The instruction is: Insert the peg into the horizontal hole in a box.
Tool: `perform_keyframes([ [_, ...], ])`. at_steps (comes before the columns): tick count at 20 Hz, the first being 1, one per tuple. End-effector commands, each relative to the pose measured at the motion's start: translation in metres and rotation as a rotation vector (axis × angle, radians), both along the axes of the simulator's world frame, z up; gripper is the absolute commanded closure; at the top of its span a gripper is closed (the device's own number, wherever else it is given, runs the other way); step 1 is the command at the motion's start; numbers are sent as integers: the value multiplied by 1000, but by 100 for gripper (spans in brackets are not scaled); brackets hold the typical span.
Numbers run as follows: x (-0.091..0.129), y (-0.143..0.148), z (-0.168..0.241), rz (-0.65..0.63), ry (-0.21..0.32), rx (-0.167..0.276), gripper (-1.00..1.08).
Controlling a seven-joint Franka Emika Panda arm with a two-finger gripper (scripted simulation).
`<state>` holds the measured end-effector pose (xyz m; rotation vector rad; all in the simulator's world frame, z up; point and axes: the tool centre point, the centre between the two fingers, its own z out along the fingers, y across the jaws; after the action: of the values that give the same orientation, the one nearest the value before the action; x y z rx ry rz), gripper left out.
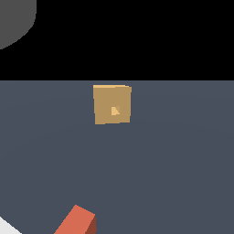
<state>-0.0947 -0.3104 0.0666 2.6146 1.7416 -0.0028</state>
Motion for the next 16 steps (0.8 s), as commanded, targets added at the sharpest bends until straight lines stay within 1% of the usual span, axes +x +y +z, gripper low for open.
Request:
perform_keyframes([
  [1, 1, 1, 0, 1, -1, 0, -92],
  [5, 0, 1, -8, 1, -1, 0, -92],
  [12, 0, 0, -41, 0, -1, 1, -92],
  [16, 0, 0, -50, 0, -1, 1, -92],
])
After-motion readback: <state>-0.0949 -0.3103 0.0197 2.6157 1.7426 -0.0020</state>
